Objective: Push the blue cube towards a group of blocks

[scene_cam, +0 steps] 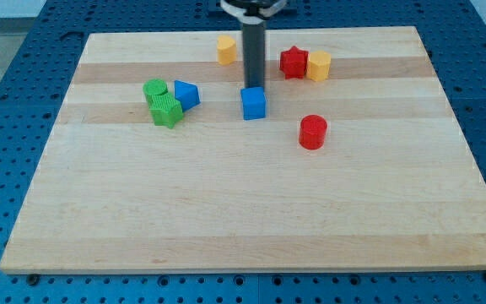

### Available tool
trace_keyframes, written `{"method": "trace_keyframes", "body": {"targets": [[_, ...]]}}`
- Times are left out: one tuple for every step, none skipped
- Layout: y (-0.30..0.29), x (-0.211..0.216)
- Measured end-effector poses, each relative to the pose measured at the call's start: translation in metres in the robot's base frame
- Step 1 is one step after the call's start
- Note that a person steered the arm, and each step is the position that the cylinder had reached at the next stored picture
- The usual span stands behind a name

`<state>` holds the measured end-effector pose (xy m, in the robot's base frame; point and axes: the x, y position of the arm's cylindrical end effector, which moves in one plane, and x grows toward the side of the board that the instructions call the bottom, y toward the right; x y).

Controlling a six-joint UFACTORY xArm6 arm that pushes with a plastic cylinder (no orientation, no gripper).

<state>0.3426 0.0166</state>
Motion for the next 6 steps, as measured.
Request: {"method": "trace_keyframes", "body": {"targets": [[0.025,0.016],[0.012,0.040],[-0.039,0.044],[-0.079,0.043],[-0.071,0.044],[-0.046,0.044]]}}
